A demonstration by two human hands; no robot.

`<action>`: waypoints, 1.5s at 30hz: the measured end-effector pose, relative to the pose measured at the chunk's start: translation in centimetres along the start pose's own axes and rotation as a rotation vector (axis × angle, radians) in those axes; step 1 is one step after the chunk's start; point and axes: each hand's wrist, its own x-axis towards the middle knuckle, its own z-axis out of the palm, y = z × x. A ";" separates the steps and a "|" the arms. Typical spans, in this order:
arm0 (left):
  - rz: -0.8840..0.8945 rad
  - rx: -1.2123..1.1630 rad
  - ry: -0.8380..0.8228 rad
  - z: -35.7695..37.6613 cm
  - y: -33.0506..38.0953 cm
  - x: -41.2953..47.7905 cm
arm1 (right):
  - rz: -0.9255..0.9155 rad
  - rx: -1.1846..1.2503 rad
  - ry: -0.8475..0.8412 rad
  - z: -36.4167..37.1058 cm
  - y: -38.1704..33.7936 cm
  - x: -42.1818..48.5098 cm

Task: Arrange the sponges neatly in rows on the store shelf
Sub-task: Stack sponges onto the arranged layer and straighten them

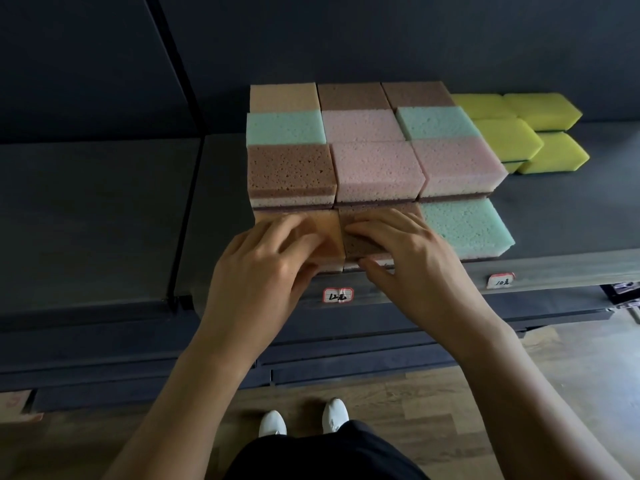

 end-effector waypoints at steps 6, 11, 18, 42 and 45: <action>-0.064 -0.001 -0.039 0.1 0.6 0.2 | 0.001 -0.003 0.016 0.2 0.0 0.1; -0.111 0.007 -0.055 0.3 0.7 0.3 | -0.010 0.020 0.024 0.2 0.2 0.0; -0.087 0.017 -0.098 0.5 0.7 0.5 | -0.019 0.003 0.026 0.3 0.3 0.0; 0.067 0.010 -0.102 2.7 5.9 4.5 | 0.144 -0.113 0.073 -3.3 6.7 -3.7; 0.058 0.010 -0.099 2.9 6.0 4.5 | 0.154 -0.115 0.077 -3.2 6.7 -3.6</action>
